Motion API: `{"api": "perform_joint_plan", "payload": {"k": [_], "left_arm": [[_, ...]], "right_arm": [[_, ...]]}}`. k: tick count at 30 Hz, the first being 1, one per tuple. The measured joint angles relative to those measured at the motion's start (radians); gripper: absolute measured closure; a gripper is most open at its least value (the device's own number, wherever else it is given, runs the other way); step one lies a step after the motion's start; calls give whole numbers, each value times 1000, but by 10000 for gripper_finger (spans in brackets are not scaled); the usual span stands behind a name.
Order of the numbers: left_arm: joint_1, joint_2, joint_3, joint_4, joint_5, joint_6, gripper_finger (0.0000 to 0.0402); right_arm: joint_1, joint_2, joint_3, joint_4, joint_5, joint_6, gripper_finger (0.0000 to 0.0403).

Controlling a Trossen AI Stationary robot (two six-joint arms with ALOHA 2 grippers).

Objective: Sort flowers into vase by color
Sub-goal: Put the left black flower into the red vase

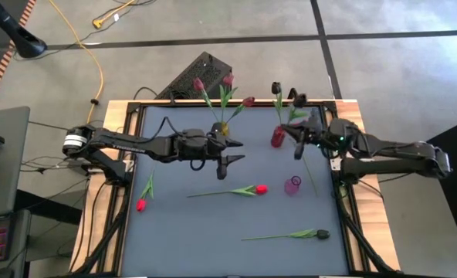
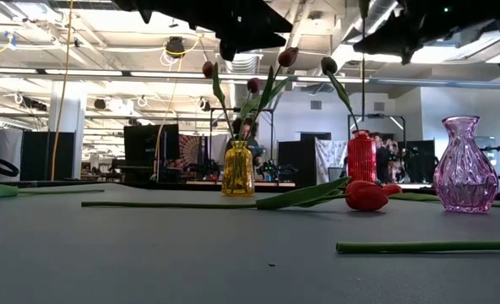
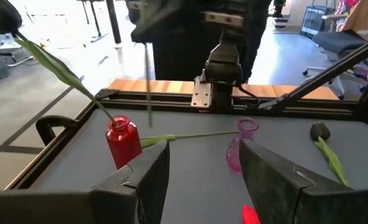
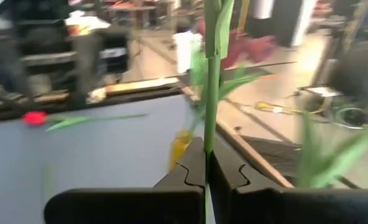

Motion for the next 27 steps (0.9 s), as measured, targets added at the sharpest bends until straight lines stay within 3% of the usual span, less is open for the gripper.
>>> {"api": "perform_joint_plan", "payload": {"k": [9, 16, 27], "left_arm": [[0, 0, 0, 7, 0, -6, 219], [0, 0, 0, 8, 0, -18, 219], [0, 1, 0, 12, 0, -17, 219]], "right_arm": [[-137, 10, 0, -2, 4, 0, 375], [-217, 63, -22, 126, 4, -16, 376], [-232, 121, -23, 106, -23, 7, 376]]}}
